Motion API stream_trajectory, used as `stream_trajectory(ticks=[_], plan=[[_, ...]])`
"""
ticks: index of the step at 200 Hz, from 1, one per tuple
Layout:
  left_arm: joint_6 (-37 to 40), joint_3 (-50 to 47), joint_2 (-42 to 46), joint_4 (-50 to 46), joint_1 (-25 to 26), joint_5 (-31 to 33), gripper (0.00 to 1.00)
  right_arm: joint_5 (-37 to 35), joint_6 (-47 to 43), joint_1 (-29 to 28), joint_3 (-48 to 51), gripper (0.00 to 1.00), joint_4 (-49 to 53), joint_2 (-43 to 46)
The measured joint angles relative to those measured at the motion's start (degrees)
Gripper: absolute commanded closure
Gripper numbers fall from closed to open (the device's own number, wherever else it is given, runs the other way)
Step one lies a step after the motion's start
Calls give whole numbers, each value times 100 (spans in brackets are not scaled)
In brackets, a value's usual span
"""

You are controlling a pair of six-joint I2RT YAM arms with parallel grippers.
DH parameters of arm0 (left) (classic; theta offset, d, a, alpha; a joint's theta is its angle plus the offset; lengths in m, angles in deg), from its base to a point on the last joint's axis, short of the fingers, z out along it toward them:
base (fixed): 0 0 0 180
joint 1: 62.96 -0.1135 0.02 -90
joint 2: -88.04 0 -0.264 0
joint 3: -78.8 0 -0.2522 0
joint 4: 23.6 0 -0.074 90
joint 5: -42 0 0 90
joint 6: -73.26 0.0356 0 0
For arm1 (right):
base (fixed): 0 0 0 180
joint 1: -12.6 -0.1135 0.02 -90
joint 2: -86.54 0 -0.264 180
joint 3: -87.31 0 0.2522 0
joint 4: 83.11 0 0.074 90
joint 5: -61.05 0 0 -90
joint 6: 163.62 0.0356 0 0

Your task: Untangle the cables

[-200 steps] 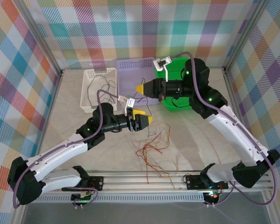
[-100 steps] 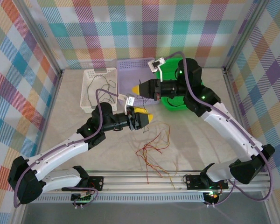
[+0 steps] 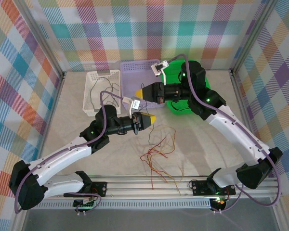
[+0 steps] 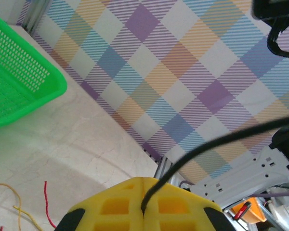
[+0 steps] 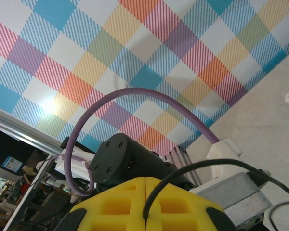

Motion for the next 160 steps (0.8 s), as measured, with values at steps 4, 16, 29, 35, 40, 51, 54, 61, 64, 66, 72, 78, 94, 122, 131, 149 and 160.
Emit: stream_trajectory(ticks=[4, 16, 29, 35, 40, 51, 54, 61, 64, 66, 72, 78, 94, 122, 131, 149, 160], plan=[[4, 0, 11, -26, 0, -2, 100, -4, -13, 2, 0, 100, 11, 0], [7, 0, 52, -90, 0, 0, 100, -74, -35, 2, 0, 100, 22, 0], [11, 0, 122, -162, 0, 0, 100, -197, -59, 2, 0, 88, 44, 2], [15, 0, 166, -214, 0, 7, 100, -291, -85, 2, 13, 79, 63, 11], [33, 0, 212, -260, 0, 17, 100, -380, -103, 2, 50, 74, 72, 28], [85, 9, 308, -374, 0, 52, 100, -603, -144, 7, 210, 65, 90, 125], [103, 15, 334, -413, 0, 66, 100, -691, -190, 24, 280, 62, 98, 170], [136, 37, 402, -533, 0, 120, 100, -807, -208, 48, 413, 56, 116, 258], [151, 42, 428, -566, 0, 153, 100, -879, -175, 66, 483, 53, 140, 306], [164, 52, 448, -597, 0, 168, 100, -901, -186, 79, 507, 50, 155, 328], [203, 90, 496, -717, 0, 225, 100, -1001, -181, 127, 603, 43, 186, 404], [234, 129, 531, -815, 0, 280, 100, -1104, -197, 195, 686, 38, 216, 485], [286, 251, 601, -1054, -11, 452, 100, -1362, -286, 389, 870, 27, 286, 704], [332, 540, 667, -1556, -129, 737, 100, -1950, -516, 647, 1491, 15, 310, 1384], [356, 667, 693, -1744, -229, 841, 100, -2120, -625, 673, 1738, 13, 328, 1657], [391, 997, 730, -2159, -514, 1019, 100, -2350, -890, 680, 2109, 0, 385, 2105], [398, 1250, 734, -2385, -739, 1095, 100, -2396, -999, 680, 2260, 0, 428, 2282]])
